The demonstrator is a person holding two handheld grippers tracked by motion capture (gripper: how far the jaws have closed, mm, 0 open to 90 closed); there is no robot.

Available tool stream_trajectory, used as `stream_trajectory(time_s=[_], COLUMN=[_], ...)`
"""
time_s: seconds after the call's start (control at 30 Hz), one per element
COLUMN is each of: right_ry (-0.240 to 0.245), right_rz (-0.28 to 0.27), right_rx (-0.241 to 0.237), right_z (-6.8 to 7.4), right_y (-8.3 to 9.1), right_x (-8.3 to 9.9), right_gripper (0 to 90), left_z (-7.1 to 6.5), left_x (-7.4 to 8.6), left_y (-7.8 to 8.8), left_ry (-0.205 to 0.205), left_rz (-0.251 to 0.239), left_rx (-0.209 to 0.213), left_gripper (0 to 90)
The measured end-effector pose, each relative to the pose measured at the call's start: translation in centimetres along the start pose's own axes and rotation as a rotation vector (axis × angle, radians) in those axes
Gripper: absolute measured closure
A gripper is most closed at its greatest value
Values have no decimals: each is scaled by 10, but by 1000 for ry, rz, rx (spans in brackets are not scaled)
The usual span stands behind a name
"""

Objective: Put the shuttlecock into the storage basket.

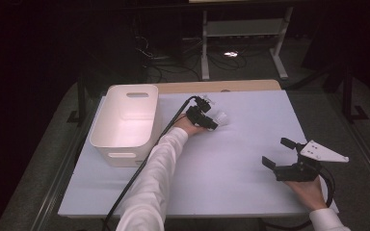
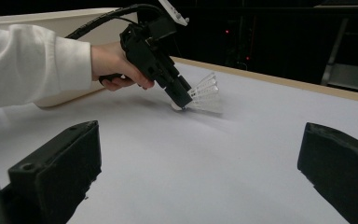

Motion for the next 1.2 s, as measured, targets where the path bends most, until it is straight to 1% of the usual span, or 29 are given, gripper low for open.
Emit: stream_trajectory(time_s=[0.07, 0.1, 0.13, 0.23, 0.27, 0.3, 0.4, 0.43, 0.53, 0.57, 0.63, 0.67, 0.7, 0.73, 0.77, 0.83, 1.0, 1.07, 1.17, 1.2], right_ry=[3, 4, 5, 13, 12, 13, 16, 16, 16, 16, 16, 16, 16, 15, 16, 17, 18, 17, 16, 17], right_rz=[-2, 0, -2, 1, 3, 4, 2, 2, 1, 1, 2, 2, 2, 2, 2, 1, 2, 2, 0, 0], right_rx=[0, -1, 0, 0, -1, -1, -1, -1, 0, -1, -1, -1, 0, 0, 0, -1, -3, -3, -5, -5], right_z=[0, 0, 1, 2, 2, 2, 2, 2, 2, 2, 2, 2, 2, 2, 2, 3, 3, 4, 4, 4], right_y=[0, 0, 0, -1, -1, -1, -1, -1, -1, -1, -2, -2, -2, -2, -2, -2, -2, -2, -1, -1], right_x=[0, 0, 0, 0, 0, 0, 0, 0, 0, 0, 0, 0, 0, 0, 0, 0, 0, 0, -1, -1], right_gripper=[0, 0, 0, 0, 0, 0, 0, 0, 0, 0, 0, 0, 0, 0, 0, 0, 0, 0, 0, 0], left_z=[-1, -1, -2, -4, -5, -6, -7, -8, -10, -12, -14, -15, -16, -17, -18, -20, -24, -28, -34, -36], left_x=[-1, -1, -2, -3, -4, -4, -5, -5, -6, -6, -8, -8, -9, -9, -10, -11, -13, -14, -15, -16], left_y=[2, 3, 3, 5, 7, 7, 10, 11, 12, 13, 14, 15, 16, 17, 18, 20, 24, 25, 27, 28], left_ry=[-10, -15, -14, -20, -26, -18, -30, -25, -31, -22, -22, -21, -29, -23, -33, -28, -41, -43, -64, -61], left_rz=[-3, 6, -6, -16, -11, -14, -6, -5, -3, -6, -22, -24, -20, -24, -16, -22, -21, -24, -18, -15], left_rx=[5, 7, 12, 16, 19, 22, 22, 24, 28, 31, 36, 38, 42, 43, 44, 49, 57, 68, 86, 87], left_gripper=[625, 627, 630, 645, 646, 646, 646, 647, 647, 647, 647, 647, 647, 648, 647, 647, 648, 648, 648, 647])
Point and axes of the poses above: each handheld gripper's, and its own axes: y roughly backward along the jaws, x roughly out of its underside, z roughly to its left, the point moved 5 cm from there along -y, roughly forward along the jaws, and after that the axes turned 14 degrees about x, right-handed, at the moved point
